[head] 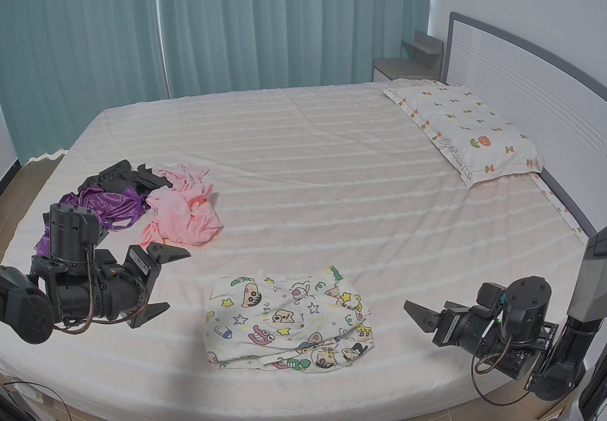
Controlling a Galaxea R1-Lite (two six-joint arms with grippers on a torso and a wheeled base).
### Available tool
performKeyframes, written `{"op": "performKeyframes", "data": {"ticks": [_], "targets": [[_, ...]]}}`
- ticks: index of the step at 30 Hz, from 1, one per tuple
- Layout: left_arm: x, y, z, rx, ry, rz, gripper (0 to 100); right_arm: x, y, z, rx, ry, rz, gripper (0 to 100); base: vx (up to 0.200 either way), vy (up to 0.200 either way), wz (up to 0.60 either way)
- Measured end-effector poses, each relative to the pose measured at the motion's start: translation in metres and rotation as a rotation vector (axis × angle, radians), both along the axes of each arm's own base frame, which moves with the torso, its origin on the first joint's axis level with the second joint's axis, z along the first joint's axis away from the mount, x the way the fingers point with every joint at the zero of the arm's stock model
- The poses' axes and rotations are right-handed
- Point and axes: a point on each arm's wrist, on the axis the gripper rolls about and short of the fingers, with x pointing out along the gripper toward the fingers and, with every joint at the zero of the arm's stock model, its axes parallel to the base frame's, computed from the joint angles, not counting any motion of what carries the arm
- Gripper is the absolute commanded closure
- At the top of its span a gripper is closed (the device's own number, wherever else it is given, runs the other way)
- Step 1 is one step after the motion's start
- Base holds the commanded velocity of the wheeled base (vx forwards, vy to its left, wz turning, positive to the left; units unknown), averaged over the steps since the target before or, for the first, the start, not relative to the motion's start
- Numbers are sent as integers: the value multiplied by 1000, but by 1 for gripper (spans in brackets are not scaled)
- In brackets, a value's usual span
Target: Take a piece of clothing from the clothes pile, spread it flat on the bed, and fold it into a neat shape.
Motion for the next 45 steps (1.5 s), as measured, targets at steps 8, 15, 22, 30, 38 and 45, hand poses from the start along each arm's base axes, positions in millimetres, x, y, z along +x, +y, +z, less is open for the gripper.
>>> {"op": "performKeyframes", "data": {"ticks": [8, 15, 22, 30, 38, 45], "targets": [[3, 1, -6, -8, 26, -6, 0, 29, 16, -6, 11, -43, 33, 0, 0, 150, 0], [2, 3, -8, -42, 47, -42, 0, 51, 20, -16, -13, -4, 118, 0, 0, 0, 0], [-1, 4, -12, -66, 71, -77, 0, 75, 24, -25, -124, 63, 191, 0, 0, 0, 0], [-1, 4, -16, -68, 88, -82, 0, 88, 36, -30, -278, 112, 282, 0, 0, 0, 0], [1, 3, -19, -67, 88, -85, 0, 99, 55, -33, -393, 124, 354, 100, 0, 0, 0], [0, 2, -22, -68, 72, -91, 0, 102, 62, -42, -486, 163, 349, 100, 0, 0, 0]]}}
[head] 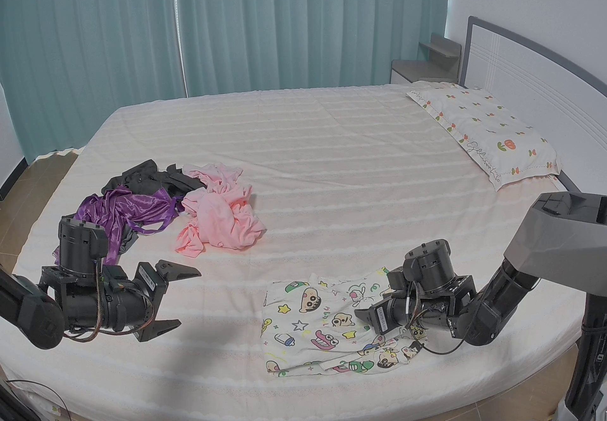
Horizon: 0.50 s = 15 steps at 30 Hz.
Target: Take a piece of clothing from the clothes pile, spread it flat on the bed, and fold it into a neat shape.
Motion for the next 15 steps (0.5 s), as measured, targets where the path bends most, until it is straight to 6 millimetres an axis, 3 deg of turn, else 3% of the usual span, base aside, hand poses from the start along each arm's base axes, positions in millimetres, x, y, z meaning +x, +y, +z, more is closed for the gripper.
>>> {"op": "performKeyframes", "data": {"ticks": [8, 15], "targets": [[0, 0, -3, 2, 10, 0, 0, -6, -2, 0, -41, -3, -33, 100, 0, 0, 0], [0, 0, -4, 4, 15, 0, 0, -30, -12, 8, -44, 20, -44, 100, 0, 0, 0]]}}
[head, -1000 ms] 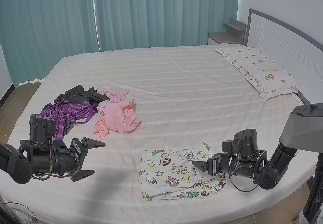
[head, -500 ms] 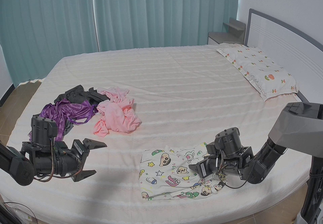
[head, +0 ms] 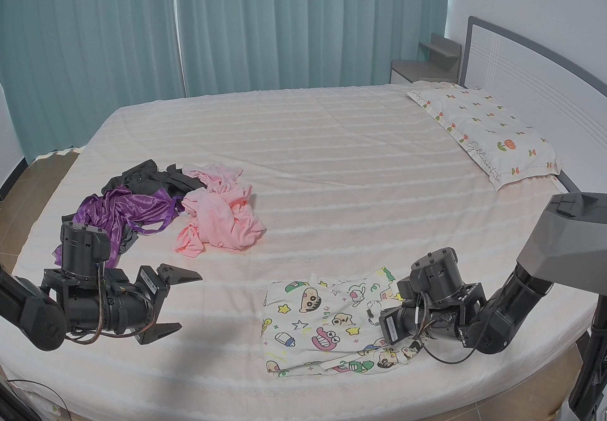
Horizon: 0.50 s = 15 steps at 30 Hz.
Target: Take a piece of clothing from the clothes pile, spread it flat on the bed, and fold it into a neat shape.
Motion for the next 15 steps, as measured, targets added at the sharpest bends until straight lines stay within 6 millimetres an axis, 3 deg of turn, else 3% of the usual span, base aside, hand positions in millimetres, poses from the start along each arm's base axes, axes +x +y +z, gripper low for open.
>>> {"op": "performKeyframes", "data": {"ticks": [15], "targets": [[0, 0, -2, 3, 10, 2, 0, -68, -8, 0, 27, 59, -177, 100, 0, 0, 0]]}}
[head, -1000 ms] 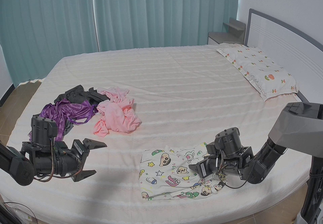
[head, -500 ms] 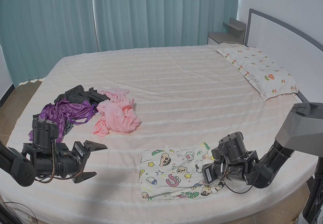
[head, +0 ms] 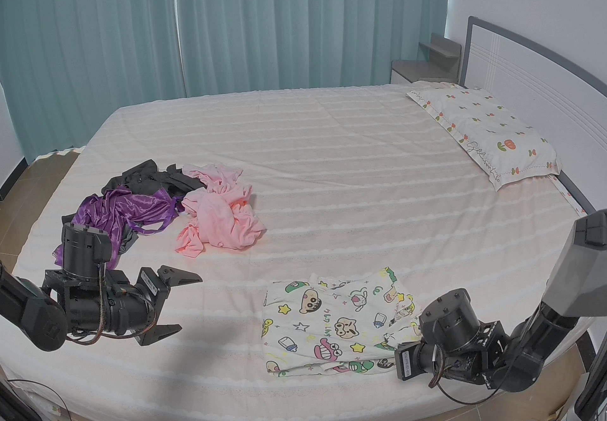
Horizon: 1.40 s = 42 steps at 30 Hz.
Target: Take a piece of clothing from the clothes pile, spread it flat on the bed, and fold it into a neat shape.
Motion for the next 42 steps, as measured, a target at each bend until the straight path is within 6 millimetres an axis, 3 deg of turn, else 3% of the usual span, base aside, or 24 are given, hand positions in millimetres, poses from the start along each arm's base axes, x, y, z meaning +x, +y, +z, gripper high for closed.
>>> {"op": "performKeyframes", "data": {"ticks": [7, 8, 24, 33, 42], "targets": [[0, 0, -1, 0, 5, 0, 0, -12, -3, -3, 24, 15, -87, 100, 0, 0, 0], [0, 0, -1, 0, 4, 0, 0, -12, -3, -3, 30, 17, -93, 0, 0, 0, 0], [-1, 0, -2, 0, 8, -2, 0, -26, -7, -3, 49, -10, -220, 0, 0, 0, 0], [-1, 0, -3, 1, 14, -3, 0, -6, -12, 16, 198, -41, -241, 0, 0, 0, 0], [-1, 0, -4, 2, 21, -3, 0, 11, -5, -1, 249, 49, -192, 0, 0, 0, 0]]}}
